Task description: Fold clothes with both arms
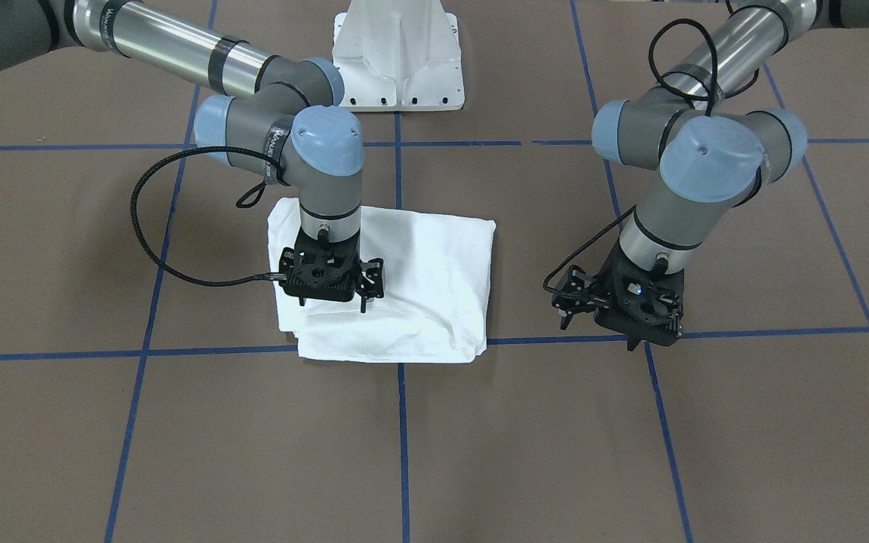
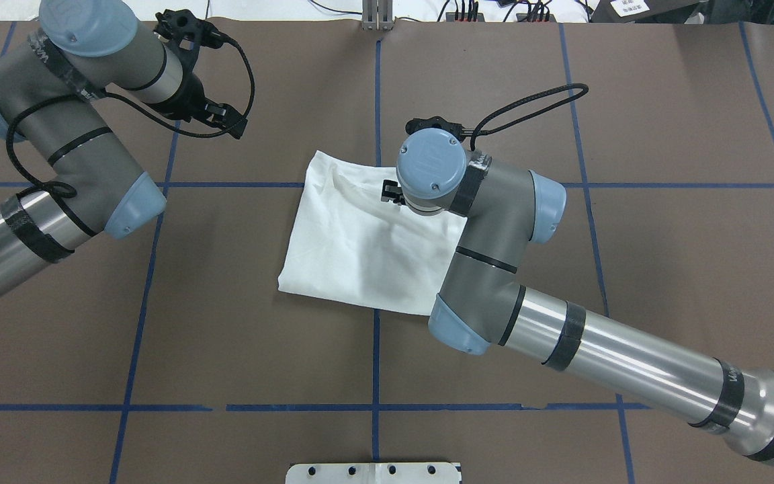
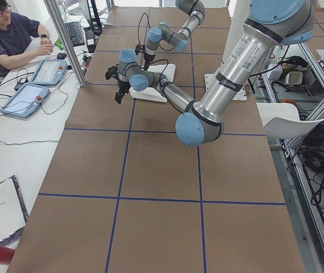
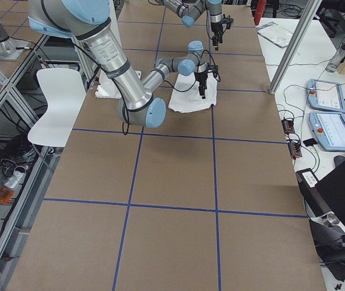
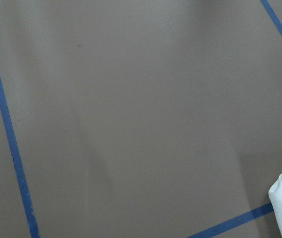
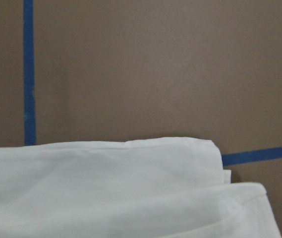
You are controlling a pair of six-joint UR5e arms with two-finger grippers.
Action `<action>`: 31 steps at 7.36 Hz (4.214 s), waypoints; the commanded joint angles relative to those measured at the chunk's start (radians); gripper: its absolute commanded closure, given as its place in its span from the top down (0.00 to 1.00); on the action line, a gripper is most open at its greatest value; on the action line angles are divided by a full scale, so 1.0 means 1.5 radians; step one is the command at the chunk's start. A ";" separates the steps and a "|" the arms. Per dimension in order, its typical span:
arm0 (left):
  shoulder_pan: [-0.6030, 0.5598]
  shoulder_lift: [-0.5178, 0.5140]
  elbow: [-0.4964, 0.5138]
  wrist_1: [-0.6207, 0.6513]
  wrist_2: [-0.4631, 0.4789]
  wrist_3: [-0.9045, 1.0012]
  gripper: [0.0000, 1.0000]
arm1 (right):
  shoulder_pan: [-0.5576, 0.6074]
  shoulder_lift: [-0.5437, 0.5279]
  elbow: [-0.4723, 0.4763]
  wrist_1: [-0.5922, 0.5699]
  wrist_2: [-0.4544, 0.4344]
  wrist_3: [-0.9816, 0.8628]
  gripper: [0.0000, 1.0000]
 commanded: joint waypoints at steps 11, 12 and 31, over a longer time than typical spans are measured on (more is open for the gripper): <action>-0.393 0.363 -0.244 0.296 -0.167 0.489 1.00 | 0.500 -0.642 0.395 -0.124 0.374 -0.747 1.00; -0.416 0.379 -0.243 0.295 -0.167 0.490 1.00 | 0.554 -0.675 0.394 -0.124 0.375 -0.812 1.00; -0.449 0.481 -0.212 0.224 -0.232 0.528 1.00 | 0.618 -0.721 0.368 -0.124 0.372 -0.851 1.00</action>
